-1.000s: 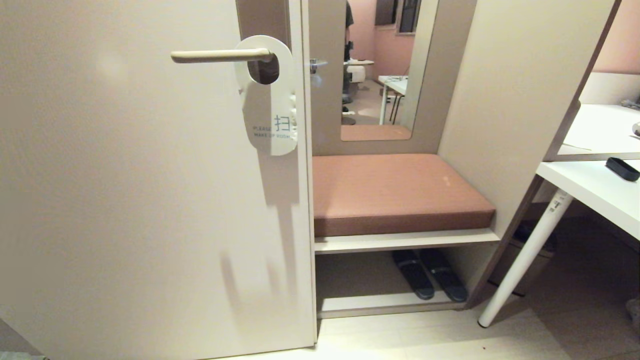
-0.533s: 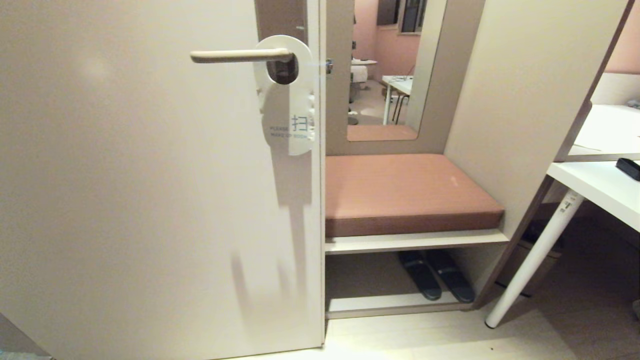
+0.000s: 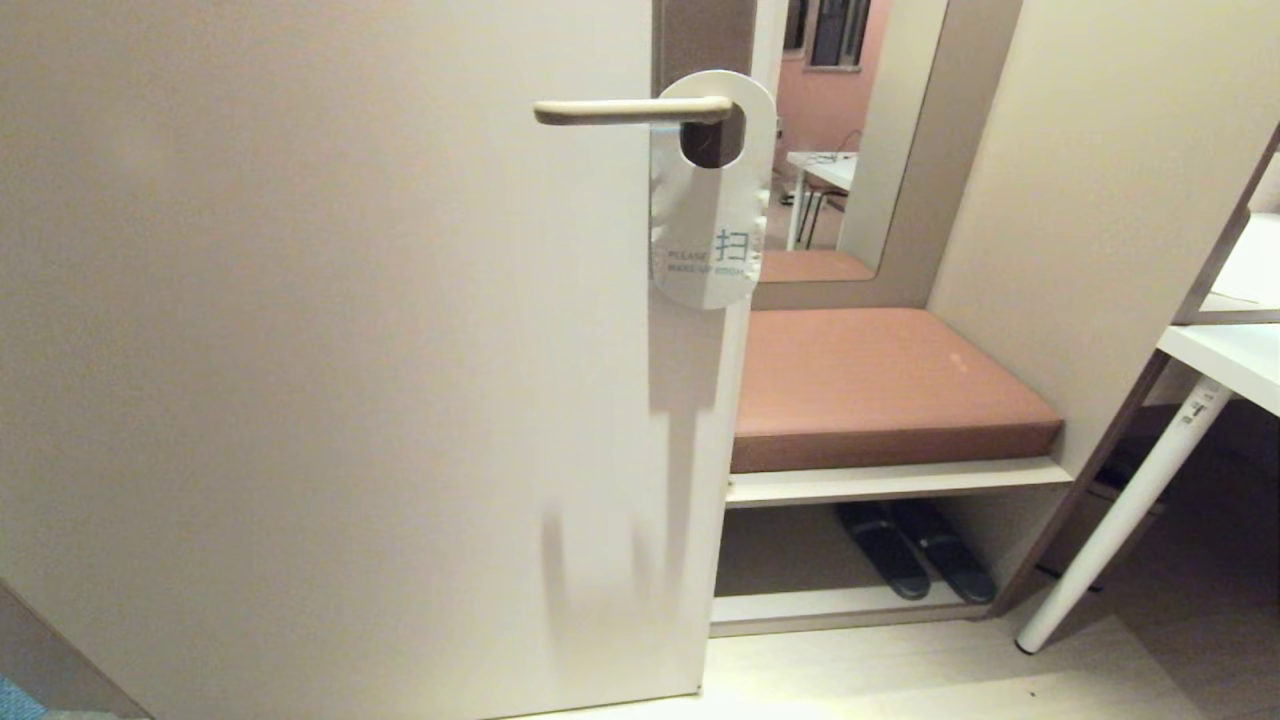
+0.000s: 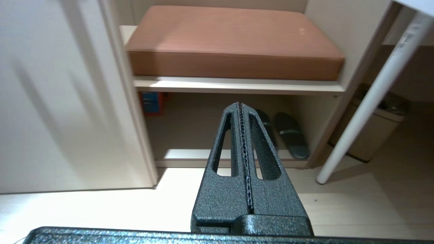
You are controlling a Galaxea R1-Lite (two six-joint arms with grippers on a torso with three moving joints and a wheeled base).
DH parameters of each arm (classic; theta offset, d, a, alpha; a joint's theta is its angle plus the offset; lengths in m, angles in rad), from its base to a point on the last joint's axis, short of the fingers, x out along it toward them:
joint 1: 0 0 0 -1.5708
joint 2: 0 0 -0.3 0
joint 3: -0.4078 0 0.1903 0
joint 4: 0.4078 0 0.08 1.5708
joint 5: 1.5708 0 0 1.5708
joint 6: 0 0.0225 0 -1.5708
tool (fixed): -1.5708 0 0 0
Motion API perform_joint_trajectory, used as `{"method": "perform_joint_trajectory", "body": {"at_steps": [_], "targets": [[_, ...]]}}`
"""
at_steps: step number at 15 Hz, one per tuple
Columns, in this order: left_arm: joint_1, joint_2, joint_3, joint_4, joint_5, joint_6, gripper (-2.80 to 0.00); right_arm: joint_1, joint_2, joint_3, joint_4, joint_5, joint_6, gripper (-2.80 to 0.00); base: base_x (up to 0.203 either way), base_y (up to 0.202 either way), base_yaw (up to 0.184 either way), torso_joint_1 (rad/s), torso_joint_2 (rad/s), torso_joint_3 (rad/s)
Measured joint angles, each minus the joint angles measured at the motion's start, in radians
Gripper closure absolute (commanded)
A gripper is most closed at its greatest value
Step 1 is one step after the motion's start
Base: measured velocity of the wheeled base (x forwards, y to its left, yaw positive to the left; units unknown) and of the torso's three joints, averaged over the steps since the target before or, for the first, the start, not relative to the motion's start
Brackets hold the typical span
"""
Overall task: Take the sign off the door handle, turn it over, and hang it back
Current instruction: Take down the sign
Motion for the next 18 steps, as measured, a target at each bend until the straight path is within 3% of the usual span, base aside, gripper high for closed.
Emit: {"method": "perform_joint_trajectory", "body": {"at_steps": [18], "targets": [[0.0, 0.0, 0.0, -0.001, 0.0, 0.0, 0.0, 0.0, 0.0, 0.0, 0.001, 0.0, 0.0, 0.0, 0.0, 0.012, 0.0, 0.0, 0.0, 0.0]]}}
